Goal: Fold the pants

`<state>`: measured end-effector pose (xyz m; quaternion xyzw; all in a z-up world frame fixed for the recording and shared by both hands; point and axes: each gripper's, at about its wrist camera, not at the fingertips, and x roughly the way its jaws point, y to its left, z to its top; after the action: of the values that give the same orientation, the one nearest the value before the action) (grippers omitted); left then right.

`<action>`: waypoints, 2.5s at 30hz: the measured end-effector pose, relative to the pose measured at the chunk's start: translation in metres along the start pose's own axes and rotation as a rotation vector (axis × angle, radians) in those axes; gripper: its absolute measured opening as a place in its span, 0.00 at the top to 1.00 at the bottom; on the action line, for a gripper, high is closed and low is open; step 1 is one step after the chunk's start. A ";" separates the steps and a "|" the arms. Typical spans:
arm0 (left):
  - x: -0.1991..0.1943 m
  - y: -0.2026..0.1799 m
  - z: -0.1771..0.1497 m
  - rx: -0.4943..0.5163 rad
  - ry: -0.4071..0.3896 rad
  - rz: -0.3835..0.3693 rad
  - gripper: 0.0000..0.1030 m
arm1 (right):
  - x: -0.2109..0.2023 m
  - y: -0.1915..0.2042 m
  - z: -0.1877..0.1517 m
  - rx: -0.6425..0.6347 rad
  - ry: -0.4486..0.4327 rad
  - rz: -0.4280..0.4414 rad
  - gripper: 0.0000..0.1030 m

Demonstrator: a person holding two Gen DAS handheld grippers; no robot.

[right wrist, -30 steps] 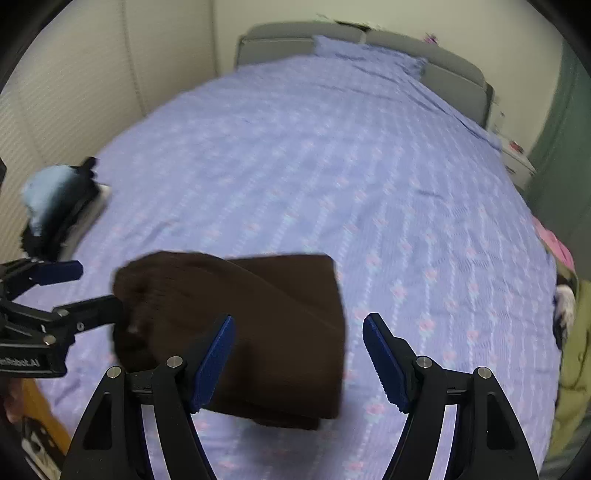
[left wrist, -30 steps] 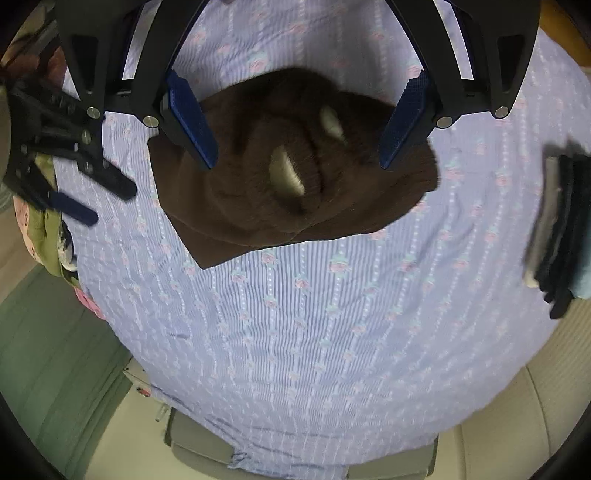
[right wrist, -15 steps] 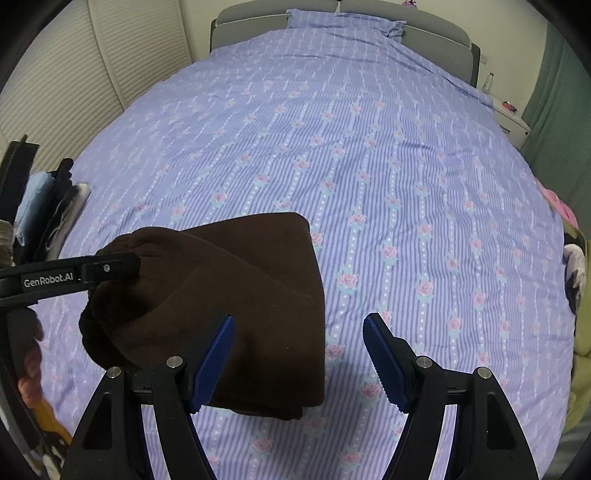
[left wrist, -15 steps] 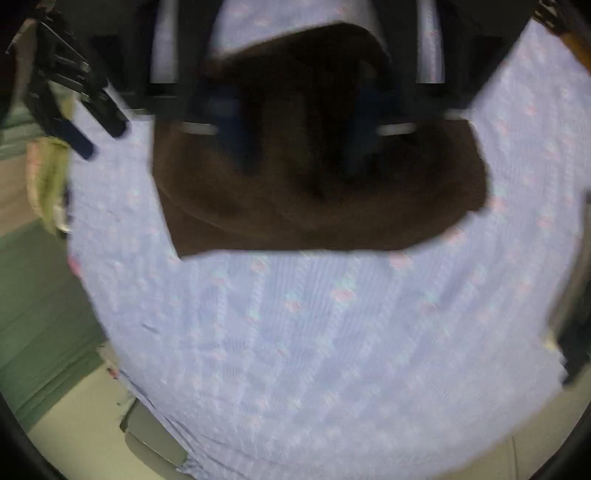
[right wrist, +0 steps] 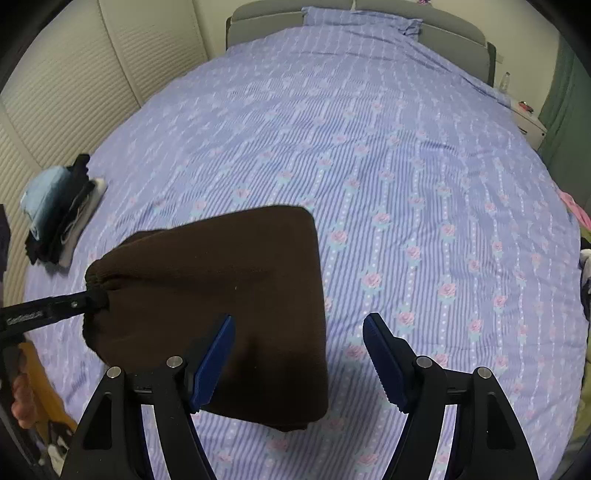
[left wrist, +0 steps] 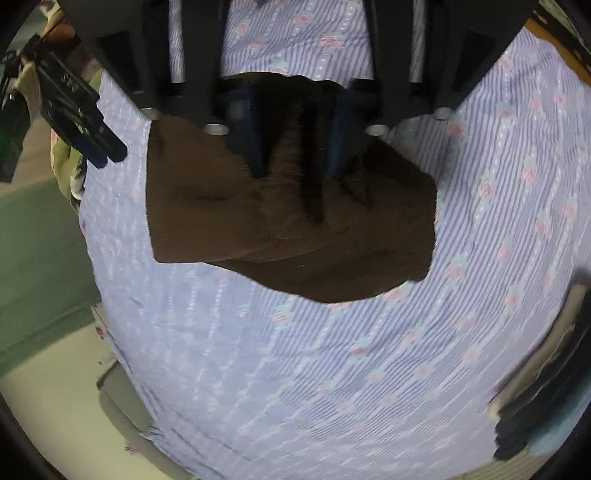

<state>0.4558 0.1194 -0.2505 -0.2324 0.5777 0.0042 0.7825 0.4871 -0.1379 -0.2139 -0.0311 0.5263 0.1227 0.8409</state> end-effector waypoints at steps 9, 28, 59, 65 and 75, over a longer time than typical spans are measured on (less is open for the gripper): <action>0.013 0.012 -0.010 -0.013 0.042 0.099 0.21 | 0.011 0.000 -0.005 0.000 0.044 0.000 0.30; -0.048 -0.013 0.027 0.197 -0.074 -0.060 0.73 | -0.016 -0.008 -0.006 0.082 0.005 -0.001 0.29; 0.008 0.082 0.047 0.081 0.084 0.016 0.37 | 0.003 0.072 0.007 -0.043 0.023 -0.026 0.30; 0.003 0.075 0.045 0.106 0.062 0.025 0.32 | 0.012 0.067 0.006 -0.029 0.039 -0.031 0.30; 0.007 0.065 0.049 0.094 0.061 -0.013 0.28 | 0.031 0.045 0.007 0.046 0.063 -0.017 0.30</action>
<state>0.4844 0.1936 -0.2690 -0.1991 0.5991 -0.0354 0.7747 0.4949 -0.0874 -0.2347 -0.0199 0.5550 0.1021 0.8253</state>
